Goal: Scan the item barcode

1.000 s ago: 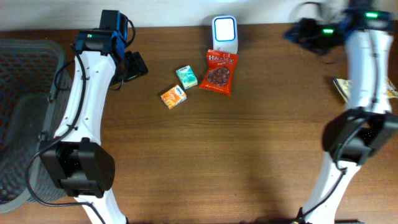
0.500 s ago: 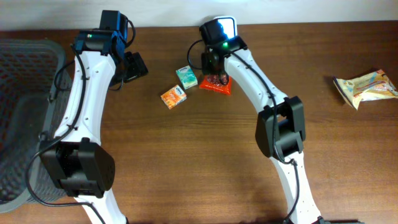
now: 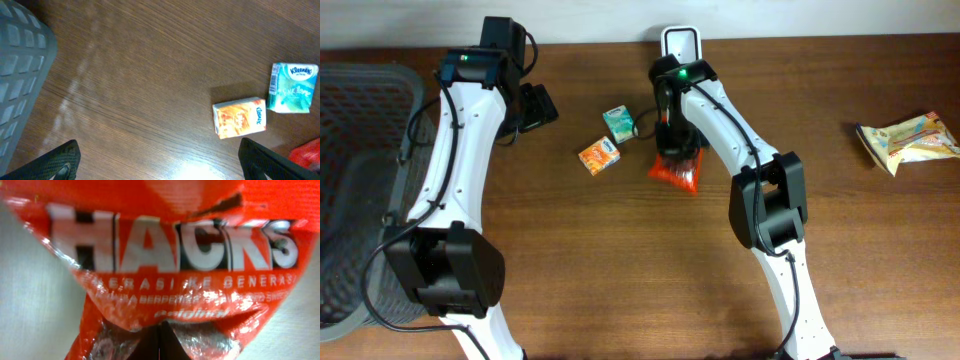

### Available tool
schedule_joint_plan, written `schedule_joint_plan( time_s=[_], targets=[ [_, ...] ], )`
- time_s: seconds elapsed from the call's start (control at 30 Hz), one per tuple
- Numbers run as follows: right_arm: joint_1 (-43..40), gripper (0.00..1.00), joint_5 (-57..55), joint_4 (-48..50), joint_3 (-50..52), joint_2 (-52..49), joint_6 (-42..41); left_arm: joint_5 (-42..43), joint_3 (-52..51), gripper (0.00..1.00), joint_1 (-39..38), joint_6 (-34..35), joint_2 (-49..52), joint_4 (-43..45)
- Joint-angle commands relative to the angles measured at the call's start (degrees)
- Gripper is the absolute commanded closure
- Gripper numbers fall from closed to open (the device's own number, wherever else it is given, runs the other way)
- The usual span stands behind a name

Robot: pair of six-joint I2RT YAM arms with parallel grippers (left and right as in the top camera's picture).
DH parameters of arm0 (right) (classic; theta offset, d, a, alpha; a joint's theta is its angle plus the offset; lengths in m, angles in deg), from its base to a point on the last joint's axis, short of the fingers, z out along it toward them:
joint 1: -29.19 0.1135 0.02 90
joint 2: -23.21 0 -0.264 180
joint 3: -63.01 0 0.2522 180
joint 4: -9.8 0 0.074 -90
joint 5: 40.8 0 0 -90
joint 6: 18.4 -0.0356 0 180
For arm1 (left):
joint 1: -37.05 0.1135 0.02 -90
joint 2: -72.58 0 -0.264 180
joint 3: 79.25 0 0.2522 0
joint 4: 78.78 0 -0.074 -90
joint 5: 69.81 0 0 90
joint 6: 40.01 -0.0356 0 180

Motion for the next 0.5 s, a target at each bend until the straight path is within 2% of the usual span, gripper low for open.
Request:
schedule_joint_plan(
  time_s=[0.0,0.07,0.1,0.13,0.17,0.2,0.23,0.27,0.33,0.37,0.4,0.43,0.47],
  targets=[
    [0.2,0.96,17.1,-5.9,1.9,-1.2,8.6,5.0,-0.2,0.01,-0.2,-2.7,-1.2,-0.4],
    [0.2,0.96,17.0,-8.3,1.9,1.4,8.6,8.0,-0.2,0.01,-0.2,-5.9,-1.2,-0.7],
    [0.0,0.91,16.8,-9.1,1.8,4.4,8.7,8.9,-0.2,0.01,-0.2,-6.9,-1.2,-1.0],
    [-0.2,0.84,15.9,-9.6,1.8,6.8,8.9,10.3,-0.2,0.01,-0.2,-7.7,-1.2,-1.5],
    [-0.6,0.71,13.6,-10.1,1.8,9.9,8.9,12.4,-0.2,0.01,-0.2,-7.9,-1.2,-1.9],
    [-1.0,0.62,12.0,-10.5,1.8,12.2,8.9,14.3,-0.2,0.01,-0.2,-7.9,-1.2,-2.1],
    [-2.0,0.48,10.1,-10.9,1.8,15.4,8.9,17.2,-0.2,0.01,-0.2,-9.2,-1.2,-2.5],
    [-3.1,0.43,9.3,-11.3,1.8,18.5,8.9,19.3,-0.2,0.01,-0.5,-11.4,-1.2,-2.7],
    [-5.7,0.40,9.3,-12.4,1.8,23.8,9.0,20.7,-0.2,0.01,-1.8,-14.0,-1.2,-4.3],
    [-7.3,0.33,9.3,-13.0,1.8,26.6,9.0,20.7,-0.6,0.01,-2.8,-14.8,-1.2,-5.5],
    [-9.0,0.17,9.3,-13.6,1.8,29.5,9.0,20.7,-1.6,0.01,-4.3,-15.6,-1.2,-6.4],
    [-10.3,0.08,9.3,-14.1,1.8,31.3,9.0,21.5,-3.0,0.01,-5.8,-16.9,-1.2,-6.4],
    [-12.2,0.05,9.3,-15.0,1.8,34.0,9.0,22.6,-5.8,0.00,-8.1,-17.5,-1.2,-5.8]
  ],
)
